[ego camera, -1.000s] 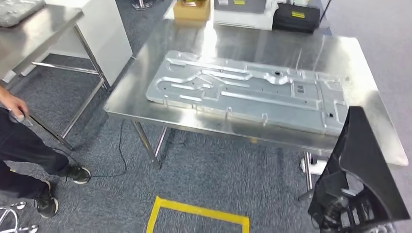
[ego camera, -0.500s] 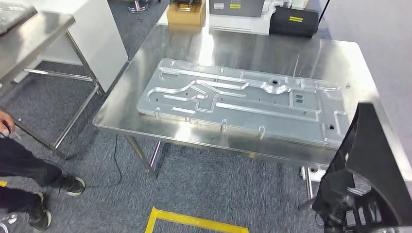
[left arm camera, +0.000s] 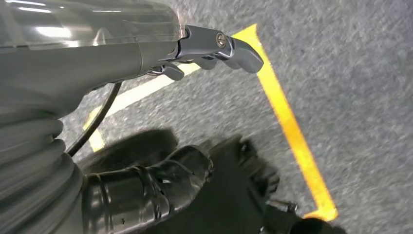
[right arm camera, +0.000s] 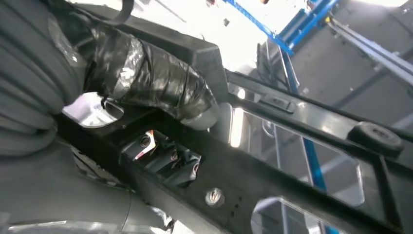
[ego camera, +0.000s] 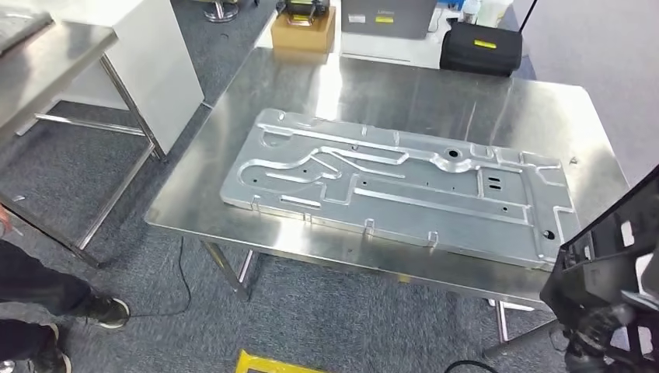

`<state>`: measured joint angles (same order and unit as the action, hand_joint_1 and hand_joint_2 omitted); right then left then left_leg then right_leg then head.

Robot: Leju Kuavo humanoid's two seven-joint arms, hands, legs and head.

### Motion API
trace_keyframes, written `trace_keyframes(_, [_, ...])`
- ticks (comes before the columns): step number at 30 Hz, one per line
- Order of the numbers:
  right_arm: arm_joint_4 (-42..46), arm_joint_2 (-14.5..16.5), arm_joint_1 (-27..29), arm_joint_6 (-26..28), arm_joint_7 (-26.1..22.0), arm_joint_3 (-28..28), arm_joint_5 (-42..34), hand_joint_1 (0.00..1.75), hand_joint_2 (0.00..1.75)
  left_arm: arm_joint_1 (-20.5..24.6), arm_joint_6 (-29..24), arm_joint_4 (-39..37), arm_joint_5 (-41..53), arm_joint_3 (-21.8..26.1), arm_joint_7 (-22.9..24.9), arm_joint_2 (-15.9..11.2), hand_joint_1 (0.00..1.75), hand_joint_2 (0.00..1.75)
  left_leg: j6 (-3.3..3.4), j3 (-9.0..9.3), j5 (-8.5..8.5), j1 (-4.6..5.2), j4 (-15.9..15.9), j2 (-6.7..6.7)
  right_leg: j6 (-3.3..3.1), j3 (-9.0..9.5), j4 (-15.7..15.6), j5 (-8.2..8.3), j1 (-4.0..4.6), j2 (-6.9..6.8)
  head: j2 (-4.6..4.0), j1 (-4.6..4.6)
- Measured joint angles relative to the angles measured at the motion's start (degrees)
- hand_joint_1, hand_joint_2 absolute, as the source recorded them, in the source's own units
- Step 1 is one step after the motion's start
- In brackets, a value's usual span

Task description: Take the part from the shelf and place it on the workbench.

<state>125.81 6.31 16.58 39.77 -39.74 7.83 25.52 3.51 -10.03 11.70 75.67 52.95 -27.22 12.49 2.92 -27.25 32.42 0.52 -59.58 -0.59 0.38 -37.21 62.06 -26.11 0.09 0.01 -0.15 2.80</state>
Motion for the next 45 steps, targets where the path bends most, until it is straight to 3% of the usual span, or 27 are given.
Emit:
trace_keyframes(2, [0.45, -0.2, -0.49, 0.01, 0.0, 0.88, -0.72, 1.75, 1.75, 0.18, -0.53, -0.01, 0.06, -0.07, 0.27, -0.01, 0.0, 1.75, -0.65, 0.38, 0.14, 0.04, 0.07, 0.03, -0.72, 0.71, -0.81, 0.25, -0.04, 0.1, 0.0, -0.07])
trace_keyframes(4, [0.87, -0.28, -0.93, 0.01, 0.02, 1.63, -1.09, 1.75, 1.75, 0.29, -0.91, -0.01, 0.15, -0.12, 0.37, -0.02, 0.0, 1.75, -1.17, -0.25, 0.52, -0.01, -2.05, 0.15, -1.26, 1.89, -1.82, 0.1, -0.36, 0.12, 0.0, -0.11])
trace_keyframes(8, [1.22, -0.35, -1.46, 0.01, 0.0, 2.34, -1.15, 1.75, 1.75, 0.37, -0.97, -0.01, 0.21, -0.16, 0.45, -0.02, 0.0, 1.75, -2.24, -8.1, 4.75, -0.7, -13.66, 0.23, -1.9, 3.21, -2.4, -0.77, -0.52, 0.0, 0.0, -0.17])
trace_keyframes(9, [1.22, -0.36, -1.48, 0.01, 0.0, 2.44, -1.15, 1.75, 1.75, 0.31, -0.97, -0.01, 0.21, -0.16, 0.48, -0.03, 0.0, 1.75, -2.5, -9.38, 4.54, -0.9, -14.39, 0.23, -1.86, 3.55, -2.39, -1.09, -0.56, 0.04, 0.0, -0.18])
trace_keyframes(10, [1.22, -0.37, -1.48, 0.01, 0.0, 2.56, -1.15, 1.75, 1.75, 0.25, -0.98, -0.01, 0.21, -0.16, 0.52, -0.05, 0.0, 1.75, -2.71, -9.75, 3.07, -1.07, -13.32, 0.24, -1.76, 3.98, -2.39, -1.42, -0.63, 0.08, 0.0, -0.17])
trace_keyframes(12, [1.22, -0.37, -1.52, 0.01, 0.0, 2.82, -1.15, 1.75, 1.75, 0.14, -0.98, -0.01, 0.22, -0.16, 0.56, -0.08, 0.0, 1.75, -2.88, -8.27, -2.33, -1.36, -6.94, 0.26, -1.32, 4.97, -2.38, -2.16, -0.8, 0.12, 0.0, -0.16])
trace_keyframes(14, [1.25, -0.37, -1.61, 0.0, -0.01, 3.05, -1.27, 1.75, 1.75, 0.2, -1.07, -0.03, 0.22, -0.16, 0.67, -0.07, 0.0, 1.75, -2.64, -7.16, -4.74, -1.17, -1.82, 0.32, -0.68, 5.42, -2.21, -2.7, -0.84, 0.12, 0.0, -0.19])
trace_keyframes(19, [1.35, -0.8, -2.15, -0.02, 0.08, 3.79, -3.08, 1.75, 1.75, 0.29, -2.33, -0.05, 0.52, -0.19, 1.65, -0.1, 0.0, 1.75, -0.81, -6.55, -5.7, -0.94, 0.03, 0.33, 1.02, 5.18, -1.06, -4.16, -1.02, 0.06, 0.0, -0.28])
trace_keyframes(21, [1.24, -1.52, -2.7, -0.02, 0.43, 3.95, -3.17, 1.75, 1.75, 0.5, -2.29, -0.05, 0.82, -0.29, 1.72, -0.09, 0.0, 1.75, -0.21, -6.23, -5.78, -0.97, 0.46, 0.39, 1.41, 2.61, 4.12, -6.92, -1.2, 0.04, 0.0, -0.24])
trace_keyframes(23, [0.85, -2.23, -3.5, -0.02, 1.23, 3.88, -2.47, 1.75, 1.75, 0.65, -1.96, -0.05, 0.98, -0.48, 1.54, -0.08, 0.0, 1.75, 0.1, -6.14, -5.62, -0.84, 0.47, 0.39, 1.66, -1.36, 11.15, -9.4, -1.25, 0.03, 0.0, -0.23])
trace_keyframes(24, [0.53, -2.53, -3.94, -0.02, 1.76, 3.76, -1.83, 1.75, 1.75, 0.67, -1.76, -0.05, 1.05, -0.58, 1.4, -0.08, 0.0, 1.75, 0.17, -6.04, -5.51, -0.76, 0.47, 0.37, 1.69, -2.6, 12.92, -9.33, -1.28, 0.03, 0.0, -0.23])
trace_keyframes(25, [0.17, -2.8, -4.41, -0.02, 2.32, 3.56, -1.14, 1.75, 1.75, 0.69, -1.49, -0.05, 1.1, -0.67, 1.25, -0.08, 0.0, 1.75, 0.18, -5.88, -5.39, -0.71, 0.46, 0.32, 1.65, -2.87, 12.69, -8.2, -1.29, 0.03, 0.0, -0.23])
trace_keyframes(27, [-0.62, -3.39, -5.61, -0.02, 3.49, 2.89, 0.31, 1.75, 1.75, 0.72, -0.87, -0.05, 1.24, -0.92, 0.99, -0.06, 0.0, 1.75, 0.07, -5.39, -5.09, -0.64, 0.47, 0.19, 1.26, -0.4, 6.33, -3.72, -1.24, 0.03, 0.0, -0.23])
trace_keyframes(29, [-1.64, -4.03, -7.18, -0.03, 4.82, 1.92, 1.6, 1.75, 1.75, 0.85, -0.27, -0.05, 1.37, -1.21, 0.86, -0.04, 0.0, 1.75, -0.3, -5.16, -4.79, -0.41, 0.41, 0.1, 0.74, 2.43, -0.2, -1.1, -0.88, 0.03, 0.0, -0.24])
trace_keyframes(31, [-2.83, -4.57, -8.63, -0.04, 6.07, 0.85, 2.66, 1.75, 1.75, 1.01, 0.19, -0.05, 1.51, -1.43, 0.83, -0.03, 0.0, 1.75, -0.82, -5.2, -4.71, -0.26, 0.48, 0.1, 0.42, 3.18, -2.08, -1.09, -0.54, 0.09, 0.0, -0.26])
trace_keyframes(34, [-4.75, -5.2, -10.64, -0.05, 7.88, -0.65, 4.09, 1.67, 1.75, 1.2, 0.97, -0.05, 1.84, -1.56, 0.65, -0.04, 0.0, 1.75, -1.71, -5.35, -4.0, -0.3, -0.18, 0.16, -0.28, 3.54, -2.81, -0.84, -0.92, 0.09, 0.0, -0.3])
trace_keyframes(35, [-5.42, -5.39, -11.44, -0.06, 8.49, -1.18, 4.56, 1.63, 1.75, 1.27, 1.25, -0.05, 1.93, -1.59, 0.57, -0.05, 0.0, 1.75, -1.99, -5.97, -3.01, -0.32, -1.66, 0.18, -0.59, 3.74, -3.1, -0.75, -1.1, 0.04, 0.0, -0.32])
trace_keyframes(37, [-7.02, -5.83, -13.21, -0.06, 9.78, -2.51, 5.66, 1.61, 1.75, 1.36, 1.85, -0.05, 2.11, -1.71, 0.55, -0.07, 0.0, 1.75, -2.36, -9.1, 0.32, -0.47, -8.2, 0.21, -1.02, 3.97, -3.29, -0.77, -1.13, -0.08, 0.0, -0.35])
trace_keyframes(39, [-8.92, -6.32, -14.94, -0.06, 11.24, -4.02, 7.25, 1.63, 1.75, 1.38, 2.23, -0.05, 2.29, -1.88, 0.8, -0.09, 0.0, 0.87, -2.59, -12.5, 2.24, -0.65, -14.54, 0.22, -1.16, 4.04, -3.27, -0.86, -1.05, -0.14, 0.0, -0.35])
trace_keyframes(40, [-9.99, -6.56, -15.86, -0.06, 12.11, -4.8, 8.41, 1.64, 1.75, 1.39, 2.28, -0.05, 2.4, -1.97, 1.01, -0.1, 0.0, 0.44, -2.65, -13.04, 1.61, -0.72, -15.12, 0.23, -1.2, 4.11, -3.25, -0.91, -1.04, -0.13, 0.0, -0.35])
trace_keyframes(41, [-11.0, -6.79, -16.87, -0.06, 12.99, -5.49, 9.88, 1.65, 1.75, 1.45, 2.17, -0.05, 2.52, -2.06, 1.29, -0.11, 0.0, 0.0, -2.66, -12.52, -0.06, -0.78, -13.47, 0.24, -1.18, 4.21, -3.21, -0.98, -1.04, -0.1, 0.0, -0.35])
trace_keyframes(43, [-13.43, -7.14, -19.5, -0.06, 15.16, -6.98, 15.05, 1.67, 1.75, 1.75, 1.63, -0.05, 3.12, -2.47, 2.24, -0.11, 0.0, 0.0, -2.4, -9.33, -4.33, -0.81, -5.93, 0.32, -0.95, 4.38, -3.0, -1.23, -0.98, 0.01, 0.0, -0.35])
trace_keyframes(45, [-16.21, -7.31, -22.8, -0.06, 17.5, -8.28, 23.47, 1.69, 1.75, 2.31, 1.18, -0.05, 4.03, -3.11, 3.37, -0.07, 0.0, 0.0, -2.0, -7.11, -6.25, -0.71, -0.54, 0.36, -0.46, 4.2, -2.69, -1.41, -0.82, 0.11, 0.0, -0.31])
